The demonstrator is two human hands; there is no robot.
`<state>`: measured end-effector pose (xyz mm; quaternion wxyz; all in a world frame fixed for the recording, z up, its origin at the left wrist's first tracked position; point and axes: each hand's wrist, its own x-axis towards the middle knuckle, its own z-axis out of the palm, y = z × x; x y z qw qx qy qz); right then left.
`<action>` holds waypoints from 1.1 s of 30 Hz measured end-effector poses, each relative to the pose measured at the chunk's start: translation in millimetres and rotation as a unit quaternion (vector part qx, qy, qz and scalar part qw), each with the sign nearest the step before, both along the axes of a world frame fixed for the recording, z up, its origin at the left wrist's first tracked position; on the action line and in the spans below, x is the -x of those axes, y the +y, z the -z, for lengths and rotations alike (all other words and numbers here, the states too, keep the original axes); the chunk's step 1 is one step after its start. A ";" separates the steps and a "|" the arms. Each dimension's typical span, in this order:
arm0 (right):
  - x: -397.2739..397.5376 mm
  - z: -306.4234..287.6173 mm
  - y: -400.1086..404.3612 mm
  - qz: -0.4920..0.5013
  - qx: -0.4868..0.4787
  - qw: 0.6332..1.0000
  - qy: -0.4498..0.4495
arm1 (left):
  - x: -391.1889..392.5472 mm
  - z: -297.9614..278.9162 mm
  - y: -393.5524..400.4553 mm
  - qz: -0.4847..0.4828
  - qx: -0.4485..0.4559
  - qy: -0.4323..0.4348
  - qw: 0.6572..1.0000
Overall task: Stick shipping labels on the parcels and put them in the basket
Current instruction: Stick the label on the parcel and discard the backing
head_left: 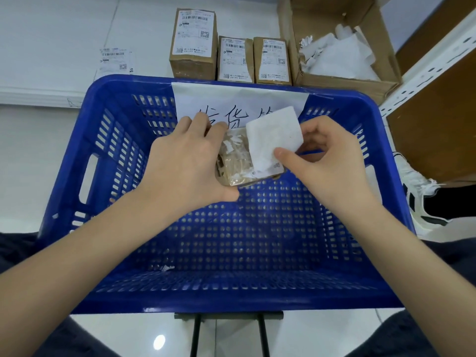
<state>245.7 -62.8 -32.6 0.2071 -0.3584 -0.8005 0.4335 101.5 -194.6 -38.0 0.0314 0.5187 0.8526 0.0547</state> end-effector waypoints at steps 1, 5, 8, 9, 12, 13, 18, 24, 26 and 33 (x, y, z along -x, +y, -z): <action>0.6 -1.0 -0.9 -0.003 0.000 1.000 0.006 | -0.4 -0.4 -0.3 0.000 -0.002 0.001 1.000; 3.6 -4.7 -5.5 0.003 0.063 0.997 0.051 | -1.6 1.6 -1.5 0.014 0.008 0.011 1.000; 3.1 -9.6 -1.3 0.018 0.080 0.994 0.066 | -1.8 2.0 -2.5 0.025 0.012 0.011 1.000; 2.5 -10.0 0.9 0.010 0.067 0.996 0.057 | -1.6 2.0 -2.5 0.028 0.012 0.014 0.999; -0.8 -10.7 7.7 -0.007 0.038 0.999 0.038 | -0.9 2.9 -1.6 0.029 0.012 0.019 0.999; -2.4 -11.3 10.3 -0.021 0.021 0.999 0.033 | 0.2 3.3 -1.6 0.024 0.010 0.019 0.999; -8.9 -12.6 17.5 -0.152 -0.055 0.986 -0.036 | 6.4 -2.9 -0.6 -0.008 0.040 0.013 0.999; -9.6 -7.3 17.3 -0.244 -0.029 0.963 -0.107 | 9.2 -4.0 0.7 -0.019 0.049 0.015 0.999; -8.8 -7.4 16.1 -0.253 0.000 0.961 -0.111 | 9.2 -3.7 0.7 -0.020 0.043 0.015 0.999; -6.9 -12.2 17.1 -0.231 0.060 0.968 -0.079 | 8.1 -3.6 0.3 -0.011 0.030 0.009 0.999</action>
